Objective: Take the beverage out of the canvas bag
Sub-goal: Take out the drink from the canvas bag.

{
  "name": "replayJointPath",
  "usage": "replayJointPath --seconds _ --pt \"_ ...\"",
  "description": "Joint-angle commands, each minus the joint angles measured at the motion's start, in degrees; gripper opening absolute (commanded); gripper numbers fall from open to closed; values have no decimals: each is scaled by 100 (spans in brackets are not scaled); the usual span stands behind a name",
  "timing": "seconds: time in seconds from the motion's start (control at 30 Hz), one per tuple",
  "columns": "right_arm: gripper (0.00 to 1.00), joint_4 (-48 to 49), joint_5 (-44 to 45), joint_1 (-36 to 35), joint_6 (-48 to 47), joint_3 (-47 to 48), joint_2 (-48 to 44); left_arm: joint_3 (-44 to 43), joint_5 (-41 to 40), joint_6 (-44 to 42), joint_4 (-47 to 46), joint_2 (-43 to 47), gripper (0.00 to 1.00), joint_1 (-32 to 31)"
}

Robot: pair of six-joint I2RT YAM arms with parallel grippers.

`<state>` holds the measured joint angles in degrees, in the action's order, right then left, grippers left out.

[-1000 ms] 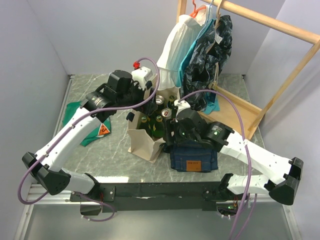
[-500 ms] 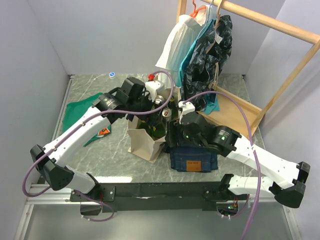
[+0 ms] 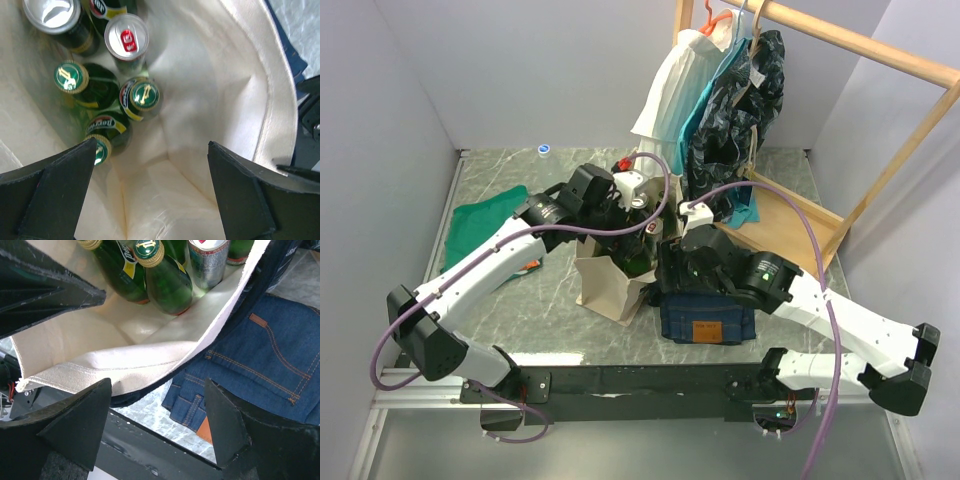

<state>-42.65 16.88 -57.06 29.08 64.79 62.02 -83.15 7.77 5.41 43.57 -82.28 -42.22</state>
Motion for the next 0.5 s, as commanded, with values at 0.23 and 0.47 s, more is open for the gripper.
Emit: replayJointPath --seconds 0.23,0.47 --pt "80 -15 228 -34 -104 271 214 -148 163 303 -613 -490 99 -67" --pt "81 82 289 -34 -104 235 170 62 120 347 -832 -482 97 -85"
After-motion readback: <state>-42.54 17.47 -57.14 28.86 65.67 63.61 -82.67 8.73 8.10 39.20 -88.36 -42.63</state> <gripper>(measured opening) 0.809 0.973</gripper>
